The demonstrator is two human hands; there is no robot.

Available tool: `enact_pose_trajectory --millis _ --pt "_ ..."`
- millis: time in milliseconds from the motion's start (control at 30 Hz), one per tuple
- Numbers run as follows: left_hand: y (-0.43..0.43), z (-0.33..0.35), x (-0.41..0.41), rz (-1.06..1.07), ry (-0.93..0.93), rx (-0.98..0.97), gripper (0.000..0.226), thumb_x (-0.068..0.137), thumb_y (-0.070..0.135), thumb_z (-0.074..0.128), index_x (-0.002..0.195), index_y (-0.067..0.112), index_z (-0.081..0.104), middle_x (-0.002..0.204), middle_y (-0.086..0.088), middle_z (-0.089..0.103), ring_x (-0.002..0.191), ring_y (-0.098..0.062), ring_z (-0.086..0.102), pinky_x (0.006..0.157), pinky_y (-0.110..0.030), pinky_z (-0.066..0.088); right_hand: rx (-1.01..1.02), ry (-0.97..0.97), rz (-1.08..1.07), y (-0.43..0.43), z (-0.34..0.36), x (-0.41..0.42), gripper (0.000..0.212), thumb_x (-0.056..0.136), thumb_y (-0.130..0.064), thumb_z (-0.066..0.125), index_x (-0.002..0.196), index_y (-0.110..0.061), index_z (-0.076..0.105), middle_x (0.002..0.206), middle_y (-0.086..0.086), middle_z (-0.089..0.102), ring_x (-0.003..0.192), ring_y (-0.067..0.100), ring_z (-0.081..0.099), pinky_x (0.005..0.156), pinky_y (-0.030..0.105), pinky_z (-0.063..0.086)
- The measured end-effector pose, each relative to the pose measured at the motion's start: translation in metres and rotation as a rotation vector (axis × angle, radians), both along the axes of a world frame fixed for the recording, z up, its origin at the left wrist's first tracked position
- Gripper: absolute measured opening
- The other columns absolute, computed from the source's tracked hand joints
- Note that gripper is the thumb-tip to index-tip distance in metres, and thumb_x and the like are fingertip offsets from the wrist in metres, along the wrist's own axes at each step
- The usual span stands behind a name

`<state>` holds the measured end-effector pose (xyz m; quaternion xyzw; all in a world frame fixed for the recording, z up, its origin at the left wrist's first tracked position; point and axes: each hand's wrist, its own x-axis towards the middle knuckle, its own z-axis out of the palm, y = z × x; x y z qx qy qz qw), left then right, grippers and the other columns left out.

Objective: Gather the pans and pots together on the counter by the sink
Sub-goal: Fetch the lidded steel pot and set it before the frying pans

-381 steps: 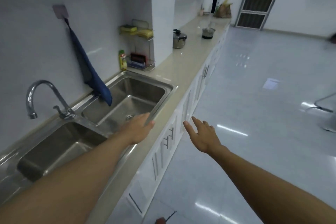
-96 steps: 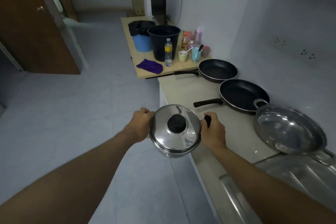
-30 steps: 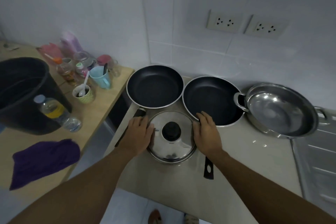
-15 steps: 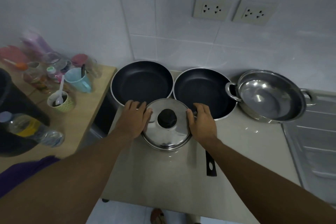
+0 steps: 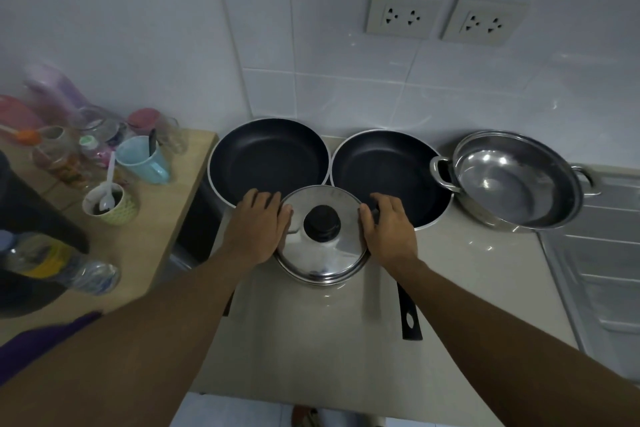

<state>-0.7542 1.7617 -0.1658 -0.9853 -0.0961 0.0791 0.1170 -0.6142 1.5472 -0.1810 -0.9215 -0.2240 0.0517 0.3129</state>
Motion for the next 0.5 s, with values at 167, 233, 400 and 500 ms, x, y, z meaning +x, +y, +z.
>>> enact_pose_trajectory --millis 167,233,400,500 --pt "-0.001 0.007 0.004 0.251 0.009 -0.243 0.06 0.103 0.04 0.008 0.153 0.012 0.028 0.157 -0.013 0.034 0.145 -0.034 0.028 0.12 -0.049 0.021 0.007 0.051 0.06 -0.004 0.003 0.004 0.055 0.099 -0.05 0.047 0.144 -0.019 0.045 0.145 0.008 0.045 0.122 0.025 0.055 0.101 0.044 0.049" --pt "-0.005 0.013 0.007 0.335 -0.138 -0.418 0.058 0.105 0.043 0.022 0.153 0.013 0.028 0.155 -0.013 0.038 0.144 -0.031 0.031 0.121 -0.047 0.022 0.017 0.098 0.065 -0.008 0.006 0.004 0.065 0.097 -0.056 0.046 0.15 -0.019 0.039 0.15 0.009 0.042 0.132 0.026 0.047 0.109 0.046 0.043" --pt "-0.024 0.03 0.024 0.227 -0.286 -0.634 0.056 0.103 0.043 0.031 0.152 0.016 0.032 0.151 -0.009 0.044 0.14 -0.026 0.038 0.119 -0.043 0.026 0.056 0.178 0.007 -0.031 0.013 0.002 0.076 0.094 -0.066 0.042 0.154 -0.021 0.031 0.155 0.007 0.04 0.142 0.023 0.038 0.115 0.04 0.034" --pt "-0.045 0.041 0.037 0.157 -0.254 -0.7 0.059 0.102 0.049 0.028 0.153 0.02 0.03 0.153 -0.005 0.042 0.141 -0.026 0.038 0.119 -0.044 0.025 0.055 0.197 -0.033 -0.057 0.021 0.006 0.079 0.093 -0.069 0.039 0.154 -0.019 0.034 0.155 0.008 0.041 0.139 0.024 0.042 0.114 0.039 0.035"
